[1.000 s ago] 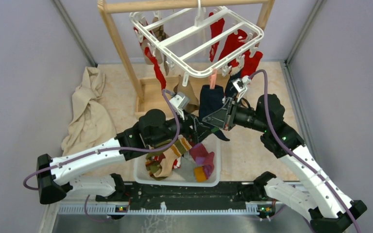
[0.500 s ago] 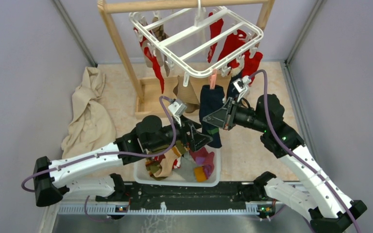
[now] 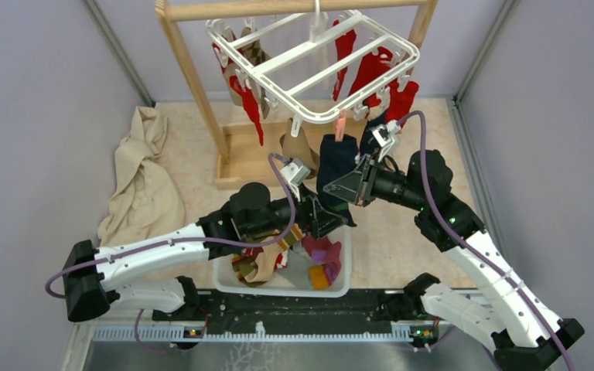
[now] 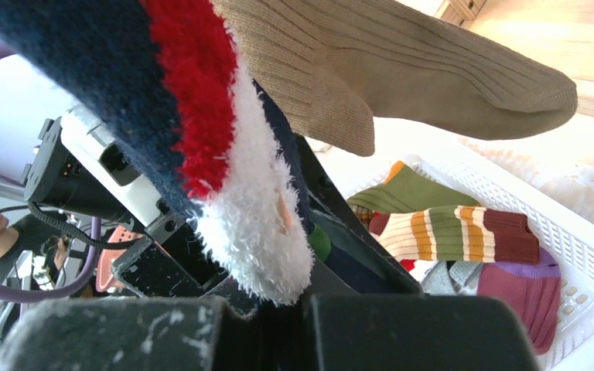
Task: Remove the socks clipped to the hanger
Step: Remove the sock from the hanger.
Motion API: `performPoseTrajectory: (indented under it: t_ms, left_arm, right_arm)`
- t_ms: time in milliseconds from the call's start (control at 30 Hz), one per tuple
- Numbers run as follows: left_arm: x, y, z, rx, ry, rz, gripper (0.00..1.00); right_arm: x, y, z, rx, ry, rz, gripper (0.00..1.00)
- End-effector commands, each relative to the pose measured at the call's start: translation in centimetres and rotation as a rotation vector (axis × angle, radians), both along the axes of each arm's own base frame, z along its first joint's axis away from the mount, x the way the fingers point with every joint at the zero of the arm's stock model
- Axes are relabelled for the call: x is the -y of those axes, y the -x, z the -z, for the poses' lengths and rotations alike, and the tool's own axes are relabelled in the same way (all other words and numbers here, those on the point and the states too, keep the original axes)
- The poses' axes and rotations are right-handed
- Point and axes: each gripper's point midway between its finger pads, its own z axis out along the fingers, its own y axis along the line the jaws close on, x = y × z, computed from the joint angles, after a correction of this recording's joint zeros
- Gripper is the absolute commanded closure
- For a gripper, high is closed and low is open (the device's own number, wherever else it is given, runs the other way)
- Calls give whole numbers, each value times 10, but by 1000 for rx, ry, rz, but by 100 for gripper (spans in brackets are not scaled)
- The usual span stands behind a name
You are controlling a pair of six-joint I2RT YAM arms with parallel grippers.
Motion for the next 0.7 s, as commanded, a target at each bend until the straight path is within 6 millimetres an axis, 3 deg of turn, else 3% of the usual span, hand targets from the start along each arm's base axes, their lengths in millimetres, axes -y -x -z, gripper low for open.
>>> performPoseTrajectory:
  t_ms: [0, 67, 200, 333, 433, 533, 667]
  left_arm:
    - [3, 4, -31, 42, 98, 20, 37]
    - [2, 3, -33, 45, 103, 13, 58]
    - [-1, 4, -32, 41, 99, 10, 83]
    - [-7, 0, -25, 7, 64, -26, 87]
    - [-14, -8, -12, -45, 2, -71, 87]
    - [-23, -15, 2, -98, -33, -101, 87]
    - [-37, -23, 5, -173, 0, -84, 87]
  right_arm:
    - [2, -1, -20, 57, -34, 10, 100]
    - [2, -1, -20, 57, -34, 8, 100]
    - [2, -1, -19, 57, -33, 7, 100]
    - [2, 1, -15, 59, -28, 0, 100]
    - [4, 4, -15, 81, -15, -7, 76]
    - [8, 6, -17, 125, 8, -6, 58]
    - [16, 5, -26, 225, 46, 18, 46]
